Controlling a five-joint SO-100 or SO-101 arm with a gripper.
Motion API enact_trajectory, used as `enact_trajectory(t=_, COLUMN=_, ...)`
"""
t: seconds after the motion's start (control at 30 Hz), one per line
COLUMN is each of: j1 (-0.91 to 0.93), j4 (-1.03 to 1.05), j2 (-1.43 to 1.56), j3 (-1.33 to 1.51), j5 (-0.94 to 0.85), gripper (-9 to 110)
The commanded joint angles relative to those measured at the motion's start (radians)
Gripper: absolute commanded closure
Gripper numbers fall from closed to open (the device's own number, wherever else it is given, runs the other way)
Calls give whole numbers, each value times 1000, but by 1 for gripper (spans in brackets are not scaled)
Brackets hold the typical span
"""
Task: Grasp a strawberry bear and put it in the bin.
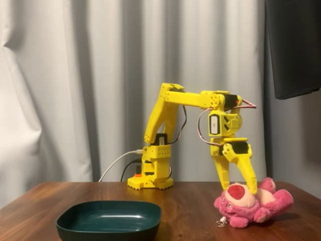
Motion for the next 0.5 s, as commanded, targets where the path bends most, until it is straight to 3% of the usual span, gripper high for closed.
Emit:
enact_trajectory(t=0.0, j1=9, j4=6, j2=9, j3=-14, j5=8, gripper=64)
enact_trajectory(t=0.47, j1=25, j4=-17, j2=-81, j3=-106, j5=28, gripper=64)
